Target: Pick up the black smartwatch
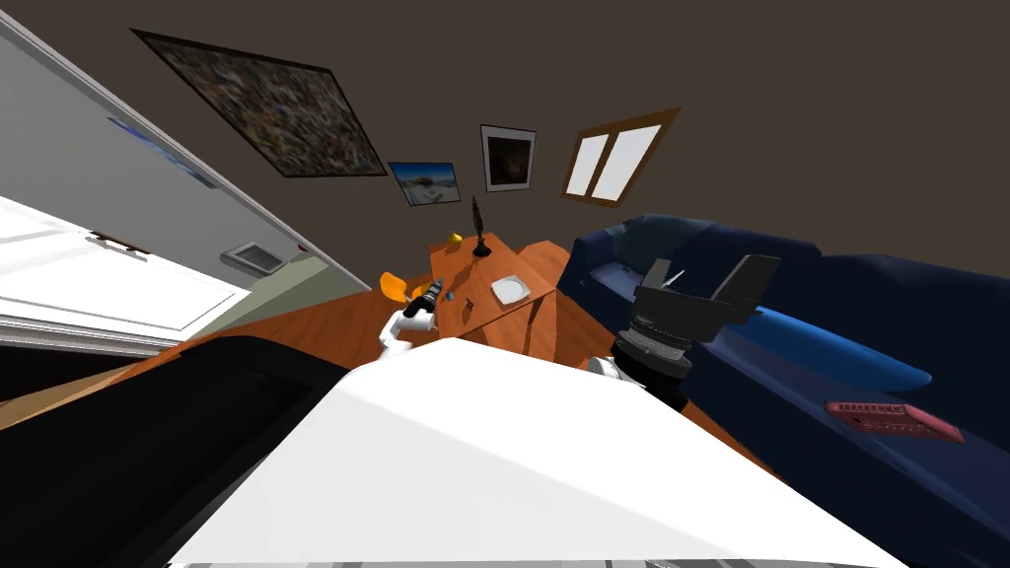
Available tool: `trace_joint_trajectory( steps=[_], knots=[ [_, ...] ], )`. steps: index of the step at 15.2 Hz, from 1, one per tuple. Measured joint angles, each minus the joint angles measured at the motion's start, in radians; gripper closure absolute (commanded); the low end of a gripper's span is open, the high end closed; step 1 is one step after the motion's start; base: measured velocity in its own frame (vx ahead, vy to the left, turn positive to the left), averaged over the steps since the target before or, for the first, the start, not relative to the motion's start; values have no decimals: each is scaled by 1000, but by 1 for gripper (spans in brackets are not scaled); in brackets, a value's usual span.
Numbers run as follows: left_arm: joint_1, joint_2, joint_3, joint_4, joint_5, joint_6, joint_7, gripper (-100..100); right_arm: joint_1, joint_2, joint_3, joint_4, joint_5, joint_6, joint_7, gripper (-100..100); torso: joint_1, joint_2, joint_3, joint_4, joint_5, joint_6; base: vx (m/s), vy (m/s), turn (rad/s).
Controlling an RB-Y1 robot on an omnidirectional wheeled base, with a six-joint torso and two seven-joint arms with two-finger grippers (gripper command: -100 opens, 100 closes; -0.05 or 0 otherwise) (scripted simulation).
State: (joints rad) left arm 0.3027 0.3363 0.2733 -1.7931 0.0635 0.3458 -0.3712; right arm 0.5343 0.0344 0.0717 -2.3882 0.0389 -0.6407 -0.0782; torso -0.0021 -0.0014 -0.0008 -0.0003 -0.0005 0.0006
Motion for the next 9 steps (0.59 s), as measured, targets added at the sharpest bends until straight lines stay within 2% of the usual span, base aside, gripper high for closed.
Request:
trace_joint_trajectory(
  steps=[2, 4, 7, 9],
  knots=[
    [-3, 5, 9, 17, 6, 43, -9, -100, 0, 0, 0, 0, 0, 0, 0, 0, 0, 0, 0, 0, 0, -1, 31, -22, -124],
    [-23, 16, 23, 58, 13, 87, -23, -100, 0, 0, 0, 0, 0, 0, 0, 0, 0, -1, -1, 0, 0, 0, 38, -19, -136],
    [-29, 20, 39, 109, 20, 128, -41, -100, 0, 0, 0, 0, 0, 0, 0, 0, -1, -1, -1, 0, 0, 0, 34, -24, -149],
    [-34, 29, 45, 114, 27, 168, -46, -100, 0, 0, 0, 0, 0, 0, 0, 0, 0, 0, 0, 0, 0, -1, 18, -12, -79]
  ],
)
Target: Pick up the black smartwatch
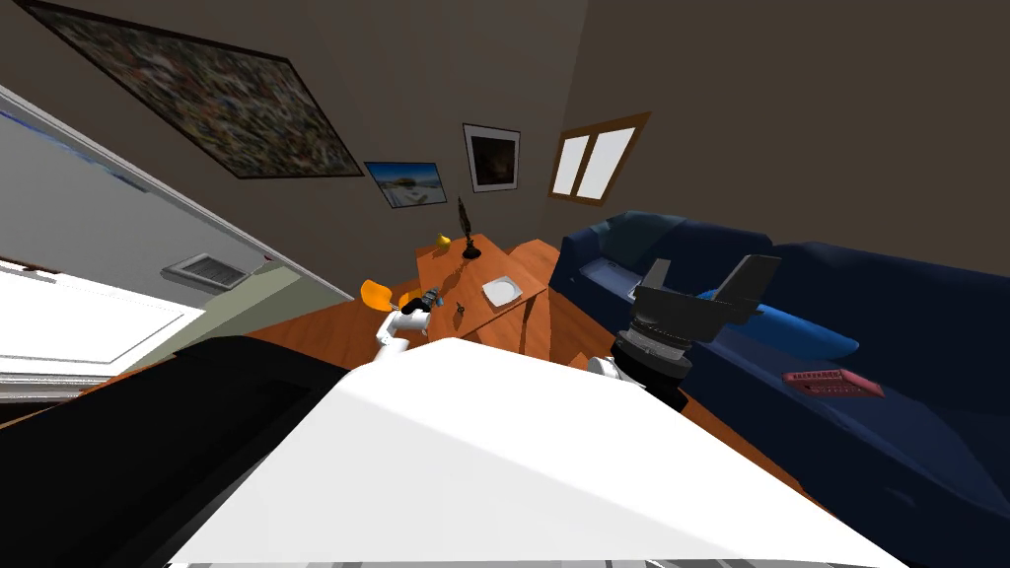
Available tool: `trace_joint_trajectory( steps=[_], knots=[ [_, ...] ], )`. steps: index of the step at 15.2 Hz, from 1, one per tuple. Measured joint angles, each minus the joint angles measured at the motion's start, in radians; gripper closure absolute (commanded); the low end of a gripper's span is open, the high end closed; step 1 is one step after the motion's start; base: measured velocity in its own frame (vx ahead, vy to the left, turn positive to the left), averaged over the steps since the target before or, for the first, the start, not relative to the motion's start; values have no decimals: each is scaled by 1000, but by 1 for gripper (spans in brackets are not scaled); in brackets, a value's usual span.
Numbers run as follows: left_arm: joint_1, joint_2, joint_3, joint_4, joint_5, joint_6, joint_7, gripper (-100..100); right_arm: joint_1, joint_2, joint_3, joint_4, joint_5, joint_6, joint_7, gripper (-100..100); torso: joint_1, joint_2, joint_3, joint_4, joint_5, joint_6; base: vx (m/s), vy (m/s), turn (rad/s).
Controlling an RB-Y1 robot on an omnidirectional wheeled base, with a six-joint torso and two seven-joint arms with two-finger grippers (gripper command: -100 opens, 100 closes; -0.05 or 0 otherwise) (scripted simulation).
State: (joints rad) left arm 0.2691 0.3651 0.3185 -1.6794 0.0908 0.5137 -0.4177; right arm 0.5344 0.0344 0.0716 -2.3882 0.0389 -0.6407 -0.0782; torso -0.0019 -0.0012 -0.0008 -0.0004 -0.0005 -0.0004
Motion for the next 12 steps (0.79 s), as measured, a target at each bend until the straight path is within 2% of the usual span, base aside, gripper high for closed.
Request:
trace_joint_trajectory(
  steps=[9, 11, 12],
  knots=[
    [-31, 33, 51, 111, 35, 188, -48, -100, 0, 0, 0, 0, 0, 0, 0, 0, 0, -1, -1, 0, 0, 0, 36, -18, -151],
    [-48, 45, 64, 156, 45, 225, -61, -100, 0, 0, 0, 0, 0, 0, 0, 0, -1, -1, -1, 0, 0, 1, 35, -17, -130],
    [-47, 46, 68, 157, 46, 248, -65, -100, 0, 0, 0, 0, 0, 0, 0, 0, 0, -1, 0, 0, 0, 0, 45, -18, -182]
  ],
)
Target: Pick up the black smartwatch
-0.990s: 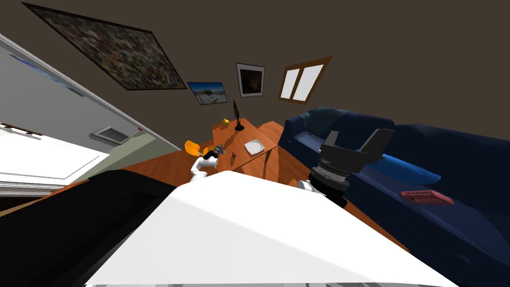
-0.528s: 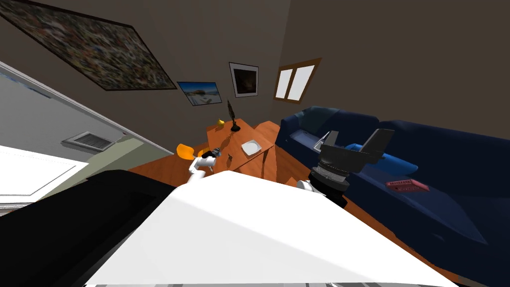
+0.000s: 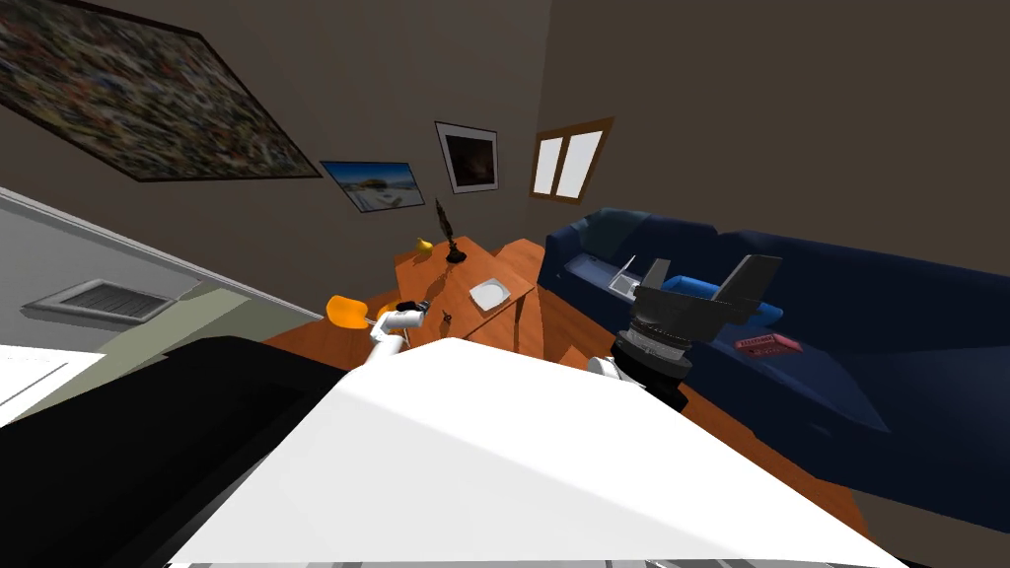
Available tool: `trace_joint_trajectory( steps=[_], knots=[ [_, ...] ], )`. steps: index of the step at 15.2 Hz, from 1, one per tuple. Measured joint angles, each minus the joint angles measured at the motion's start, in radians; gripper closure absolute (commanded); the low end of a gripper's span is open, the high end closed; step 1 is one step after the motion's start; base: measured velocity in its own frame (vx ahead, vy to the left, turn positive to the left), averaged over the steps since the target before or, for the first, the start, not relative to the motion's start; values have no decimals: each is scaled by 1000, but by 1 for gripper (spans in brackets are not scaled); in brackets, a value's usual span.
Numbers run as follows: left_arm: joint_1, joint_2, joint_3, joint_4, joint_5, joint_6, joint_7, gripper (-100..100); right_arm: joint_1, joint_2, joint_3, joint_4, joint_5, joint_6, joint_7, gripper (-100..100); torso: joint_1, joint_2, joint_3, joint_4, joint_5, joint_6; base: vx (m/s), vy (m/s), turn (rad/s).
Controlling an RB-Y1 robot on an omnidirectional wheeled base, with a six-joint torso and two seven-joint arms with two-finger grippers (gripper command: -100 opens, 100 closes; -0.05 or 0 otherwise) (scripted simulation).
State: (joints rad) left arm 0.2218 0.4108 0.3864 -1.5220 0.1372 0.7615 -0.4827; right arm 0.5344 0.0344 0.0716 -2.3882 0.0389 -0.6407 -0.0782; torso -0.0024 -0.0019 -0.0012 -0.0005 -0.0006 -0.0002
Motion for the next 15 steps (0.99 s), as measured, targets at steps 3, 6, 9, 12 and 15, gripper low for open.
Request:
trace_joint_trajectory(
  steps=[3, 6, 9, 12, 15],
  knots=[
    [-10, 8, 16, 41, 9, 58, -16, -100, 0, 0, 0, 0, 0, 0, 0, 0, 0, 0, 0, 0, 0, 0, 33, -12, -77],
    [-23, 13, 28, 72, 12, 114, -26, -100, 0, 0, 0, 0, 0, 0, 0, 0, 0, 0, 0, 0, 0, 1, 29, -12, -148],
    [-39, 28, 44, 121, 26, 164, -43, -100, 0, 0, 0, 0, 0, 0, 0, 0, 0, 0, 0, 0, 0, 0, 35, -11, -130],
    [-43, 31, 59, 144, 34, 222, -56, -100, 0, 0, 0, 0, 0, 0, 0, 0, 0, -1, 0, 0, 0, 0, 41, -10, -128],
    [-58, 39, 71, 187, 40, 275, -69, -100, 0, 0, 0, 0, 0, 0, 0, 0, 0, 0, 0, 0, 0, 0, 32, -6, -122]
  ],
)
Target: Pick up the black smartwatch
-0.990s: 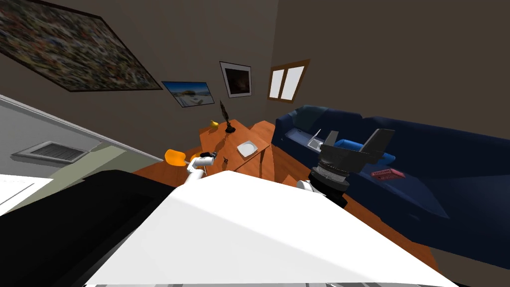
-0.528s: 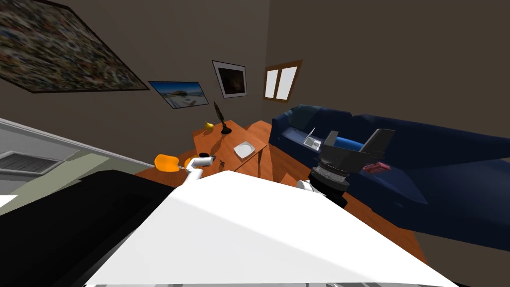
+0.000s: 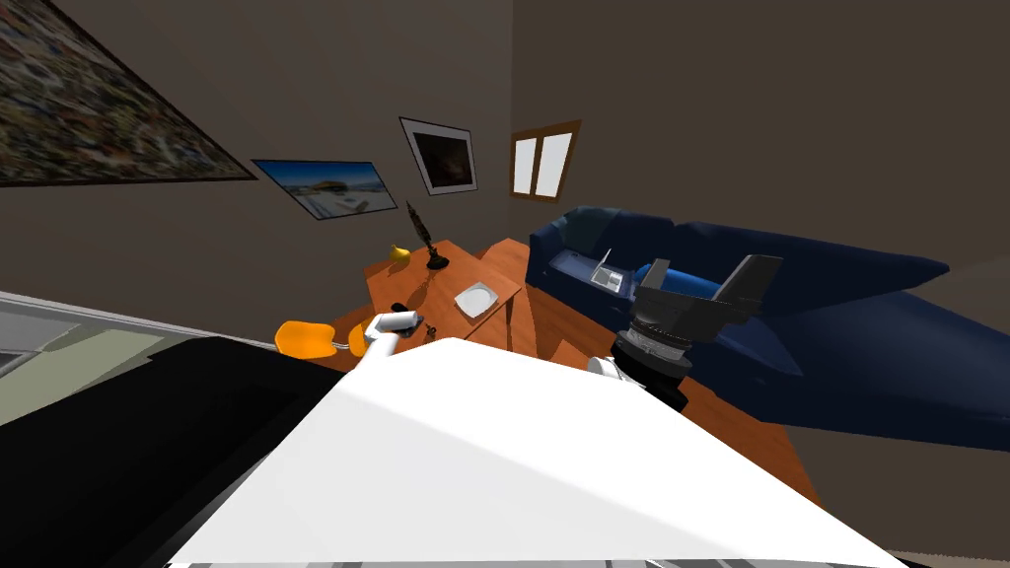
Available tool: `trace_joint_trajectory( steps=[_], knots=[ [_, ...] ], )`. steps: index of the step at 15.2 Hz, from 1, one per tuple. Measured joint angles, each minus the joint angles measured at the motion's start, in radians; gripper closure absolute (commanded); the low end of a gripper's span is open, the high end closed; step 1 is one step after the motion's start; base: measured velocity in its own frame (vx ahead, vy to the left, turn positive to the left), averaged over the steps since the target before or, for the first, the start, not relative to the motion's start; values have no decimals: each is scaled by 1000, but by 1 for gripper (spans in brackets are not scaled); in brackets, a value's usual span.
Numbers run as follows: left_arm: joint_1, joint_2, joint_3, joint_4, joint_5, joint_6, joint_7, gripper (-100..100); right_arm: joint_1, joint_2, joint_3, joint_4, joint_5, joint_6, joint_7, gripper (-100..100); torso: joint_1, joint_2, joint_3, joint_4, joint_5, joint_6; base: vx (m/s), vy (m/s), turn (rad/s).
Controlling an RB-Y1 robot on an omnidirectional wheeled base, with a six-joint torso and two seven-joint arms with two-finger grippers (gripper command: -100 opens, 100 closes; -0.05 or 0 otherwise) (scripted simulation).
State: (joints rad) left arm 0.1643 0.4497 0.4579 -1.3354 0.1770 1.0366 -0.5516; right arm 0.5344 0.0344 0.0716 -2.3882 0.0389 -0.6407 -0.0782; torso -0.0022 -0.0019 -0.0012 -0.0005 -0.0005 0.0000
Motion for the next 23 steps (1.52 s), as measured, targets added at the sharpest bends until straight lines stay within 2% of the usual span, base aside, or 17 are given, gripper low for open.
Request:
trace_joint_trajectory(
  steps=[7, 14, 19, 21, 23],
  knots=[
    [-14, 18, 35, 58, 24, 139, -31, -100, 0, 0, 0, 0, 0, 0, 0, 0, 0, 0, 0, 0, 0, 0, 38, -6, -137],
    [-50, 44, 71, 170, 49, 270, -71, -100, 0, 0, 0, 0, 0, 0, 0, 0, 0, 0, 0, 0, 0, 0, 43, 0, -127],
    [-60, 52, 93, 210, 62, 360, -89, -100, 0, 0, 0, 0, 0, 0, 0, 0, 0, 0, 0, 0, 0, 0, 33, 3, -113],
    [-65, 54, 97, 226, 64, 380, -95, -100, 0, 0, 0, 0, 0, 0, 0, 0, 0, 1, 0, 0, 0, 0, 9, 18, -16],
    [-73, 48, 86, 258, 61, 353, -90, -100, 0, 0, 0, 0, 0, 0, 0, 0, 3, 3, 1, 0, 1, -1, -17, 50, -10]
  ],
)
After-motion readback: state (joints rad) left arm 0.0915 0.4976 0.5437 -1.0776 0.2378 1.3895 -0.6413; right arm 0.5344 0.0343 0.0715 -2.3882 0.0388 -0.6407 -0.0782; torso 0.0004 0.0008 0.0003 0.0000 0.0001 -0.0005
